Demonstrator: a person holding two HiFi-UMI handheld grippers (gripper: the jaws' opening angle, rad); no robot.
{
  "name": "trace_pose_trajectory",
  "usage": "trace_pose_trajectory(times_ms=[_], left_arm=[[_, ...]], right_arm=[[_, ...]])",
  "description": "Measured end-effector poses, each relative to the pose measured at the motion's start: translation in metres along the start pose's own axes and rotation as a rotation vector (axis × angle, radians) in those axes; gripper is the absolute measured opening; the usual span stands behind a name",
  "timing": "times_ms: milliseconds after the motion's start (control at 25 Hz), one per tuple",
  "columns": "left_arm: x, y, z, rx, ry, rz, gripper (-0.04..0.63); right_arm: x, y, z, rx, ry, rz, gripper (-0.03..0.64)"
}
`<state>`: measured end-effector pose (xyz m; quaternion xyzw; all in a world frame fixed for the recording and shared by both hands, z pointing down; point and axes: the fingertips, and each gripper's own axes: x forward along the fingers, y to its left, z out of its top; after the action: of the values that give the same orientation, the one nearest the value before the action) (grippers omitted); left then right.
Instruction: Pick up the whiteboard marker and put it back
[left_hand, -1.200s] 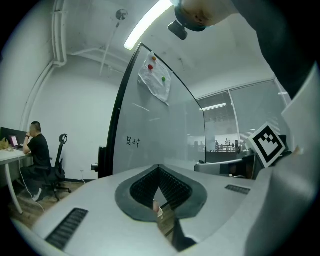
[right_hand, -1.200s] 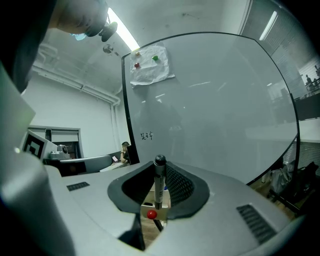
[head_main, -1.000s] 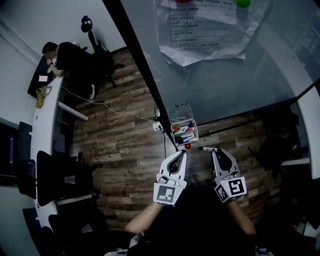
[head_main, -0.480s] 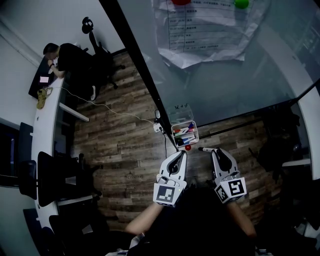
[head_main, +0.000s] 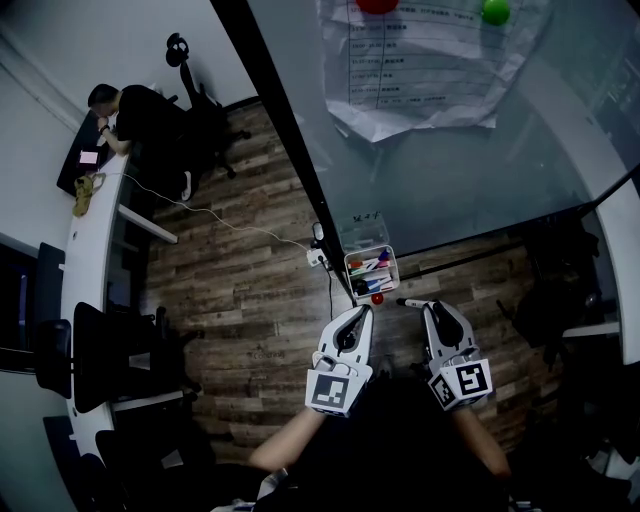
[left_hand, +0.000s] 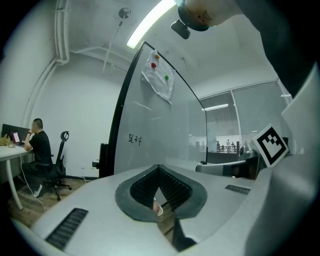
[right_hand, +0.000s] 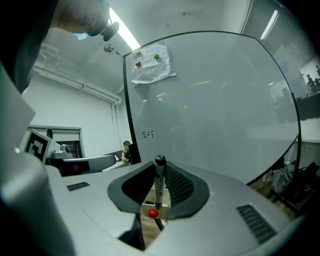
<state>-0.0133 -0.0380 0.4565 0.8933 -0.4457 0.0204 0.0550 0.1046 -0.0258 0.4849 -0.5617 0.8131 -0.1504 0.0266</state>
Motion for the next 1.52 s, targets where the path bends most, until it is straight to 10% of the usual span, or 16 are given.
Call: trace_pose_trajectory(times_ms=[1520], left_arm=[[0.031, 0.045, 0.008, -0.024, -0.021, -0.023, 0.008]], right_arm=[[0.077, -0.019, 0.011, 0.014, -0.025, -0.047, 0.078]])
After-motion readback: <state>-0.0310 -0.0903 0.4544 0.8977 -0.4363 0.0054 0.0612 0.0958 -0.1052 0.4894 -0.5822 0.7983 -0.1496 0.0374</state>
